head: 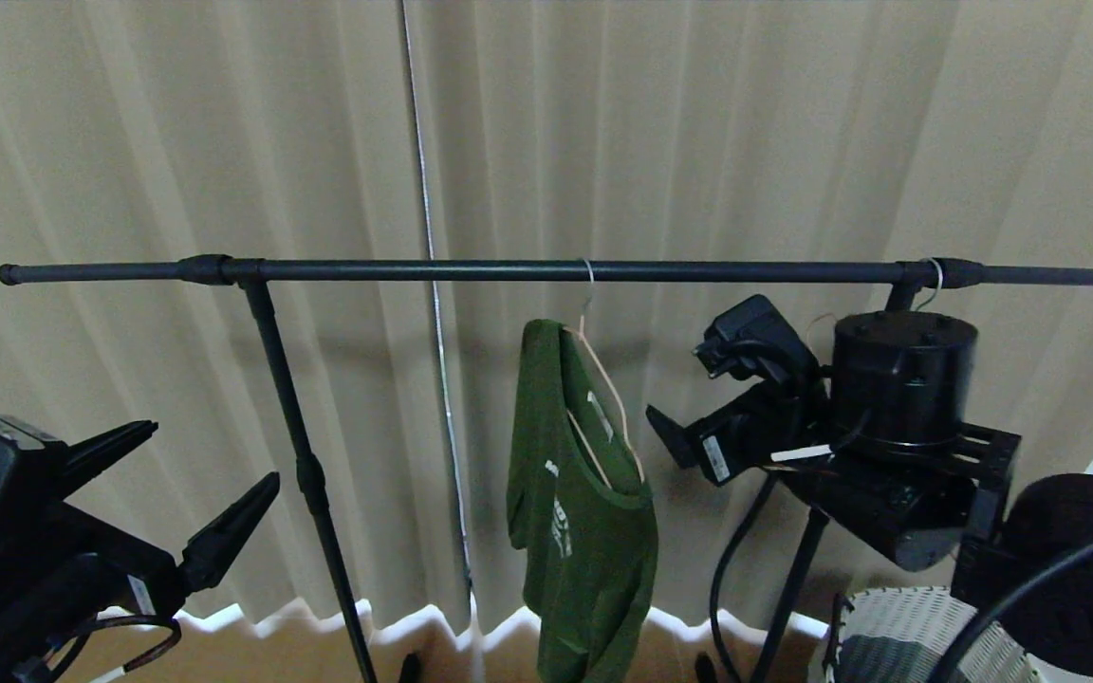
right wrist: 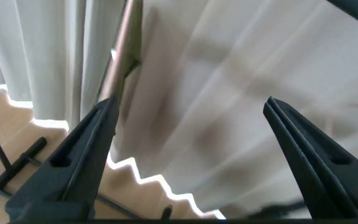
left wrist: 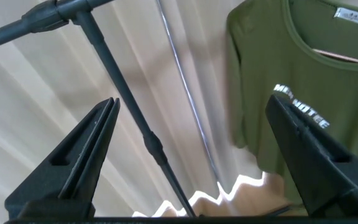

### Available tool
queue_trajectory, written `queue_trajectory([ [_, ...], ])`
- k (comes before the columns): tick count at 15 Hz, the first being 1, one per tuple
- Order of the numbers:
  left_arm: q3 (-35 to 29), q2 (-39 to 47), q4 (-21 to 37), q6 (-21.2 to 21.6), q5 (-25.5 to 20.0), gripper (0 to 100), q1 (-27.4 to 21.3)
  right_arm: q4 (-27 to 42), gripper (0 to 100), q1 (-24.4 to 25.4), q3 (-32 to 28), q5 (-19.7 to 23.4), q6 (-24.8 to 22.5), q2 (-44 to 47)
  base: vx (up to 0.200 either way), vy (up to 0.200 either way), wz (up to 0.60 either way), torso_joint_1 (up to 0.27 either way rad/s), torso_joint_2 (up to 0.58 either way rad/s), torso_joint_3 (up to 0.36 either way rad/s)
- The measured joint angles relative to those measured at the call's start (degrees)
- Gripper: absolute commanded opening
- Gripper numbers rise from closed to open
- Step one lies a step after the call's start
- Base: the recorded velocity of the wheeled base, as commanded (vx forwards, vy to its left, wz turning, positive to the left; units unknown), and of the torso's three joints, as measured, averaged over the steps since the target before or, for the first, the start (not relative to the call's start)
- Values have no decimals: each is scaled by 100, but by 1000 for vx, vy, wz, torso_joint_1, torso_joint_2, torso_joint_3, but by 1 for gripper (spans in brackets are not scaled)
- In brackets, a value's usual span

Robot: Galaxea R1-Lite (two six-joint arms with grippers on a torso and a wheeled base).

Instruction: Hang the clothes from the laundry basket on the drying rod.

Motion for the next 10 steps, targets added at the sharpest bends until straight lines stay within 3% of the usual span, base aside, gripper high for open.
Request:
queue_trajectory([
  [3, 55, -68, 2, -6, 6, 100, 22, 177, 100, -123, 831, -139, -12, -855, 0, 0, 0, 0, 0, 0],
  [6, 306, -482, 158, -2, 22, 100, 83, 1051, 100, -562, 1419, -205, -9, -1903, 0, 0, 0, 0, 0, 0],
  [8, 463, -811, 768, 41, 28, 100, 356, 1819, 100, -897, 1758, -189, 27, -2548, 0, 0, 0, 0, 0, 0],
  [10, 405, -1102, 1499, 52, 11, 100, 566, 1954, 100, -1050, 2130, -174, 166, -2931, 0, 0, 0, 0, 0, 0],
])
